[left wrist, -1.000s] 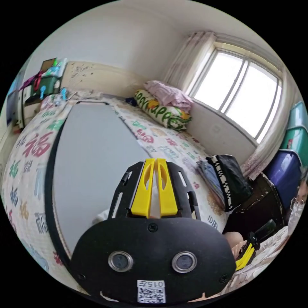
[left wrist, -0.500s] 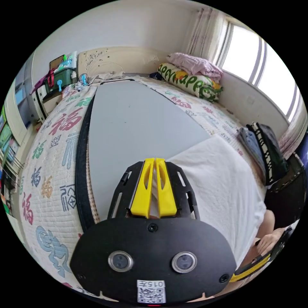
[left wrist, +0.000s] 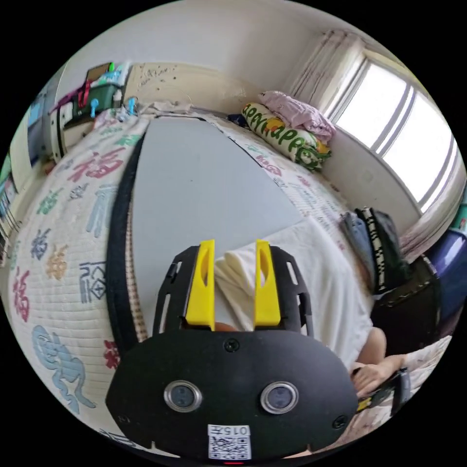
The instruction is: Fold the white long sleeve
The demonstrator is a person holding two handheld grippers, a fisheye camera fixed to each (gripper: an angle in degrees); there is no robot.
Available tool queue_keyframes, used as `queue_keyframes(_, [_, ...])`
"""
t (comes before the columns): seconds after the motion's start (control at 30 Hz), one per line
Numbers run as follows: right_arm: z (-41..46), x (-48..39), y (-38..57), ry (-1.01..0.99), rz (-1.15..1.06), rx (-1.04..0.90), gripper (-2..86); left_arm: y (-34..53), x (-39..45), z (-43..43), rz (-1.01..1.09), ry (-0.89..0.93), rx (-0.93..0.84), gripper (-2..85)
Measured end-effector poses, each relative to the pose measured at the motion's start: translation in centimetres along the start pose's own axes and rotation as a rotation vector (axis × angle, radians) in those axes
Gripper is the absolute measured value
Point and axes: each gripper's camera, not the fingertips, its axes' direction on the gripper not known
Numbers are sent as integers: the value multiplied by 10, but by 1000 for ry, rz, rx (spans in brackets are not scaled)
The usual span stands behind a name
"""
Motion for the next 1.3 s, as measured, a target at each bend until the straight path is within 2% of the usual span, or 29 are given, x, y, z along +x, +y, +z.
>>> queue_keyframes(0.07, [12,8,26,2,1,-2,-1,-6,1,14,-12,66,-37,94])
queue_keyframes(0.17, [21,25,56,3,28,0,-2,-12,11,42,0,-13,-114,20])
queue_keyframes(0.27, [21,43,83,-3,61,23,-2,-14,29,50,68,-17,-151,-1])
queue_keyframes(0.37, [16,60,100,-28,89,26,-3,-16,38,22,103,-57,-72,-7])
queue_keyframes(0.53, [-1,75,107,-34,70,41,-4,-23,13,-47,43,-127,87,-5])
queue_keyframes(0.67, [8,87,108,-212,50,77,0,-21,-7,-26,7,39,-34,20])
queue_keyframes(0.73, [17,93,111,-150,77,44,9,-14,4,-5,30,35,-45,83])
queue_keyframes(0.8, [15,107,117,-100,153,58,46,-18,12,17,15,56,-81,111])
queue_keyframes(0.9, [12,130,127,69,226,26,87,-30,26,50,24,51,-121,108])
queue_keyframes(0.97, [40,150,124,123,245,-132,95,-36,31,60,25,15,-110,91])
queue_keyframes(1.07, [67,164,124,78,227,-213,72,-44,37,65,15,-4,-89,33])
queue_keyframes(1.3, [43,206,124,2,331,-133,-1,-56,61,31,97,-27,-18,13])
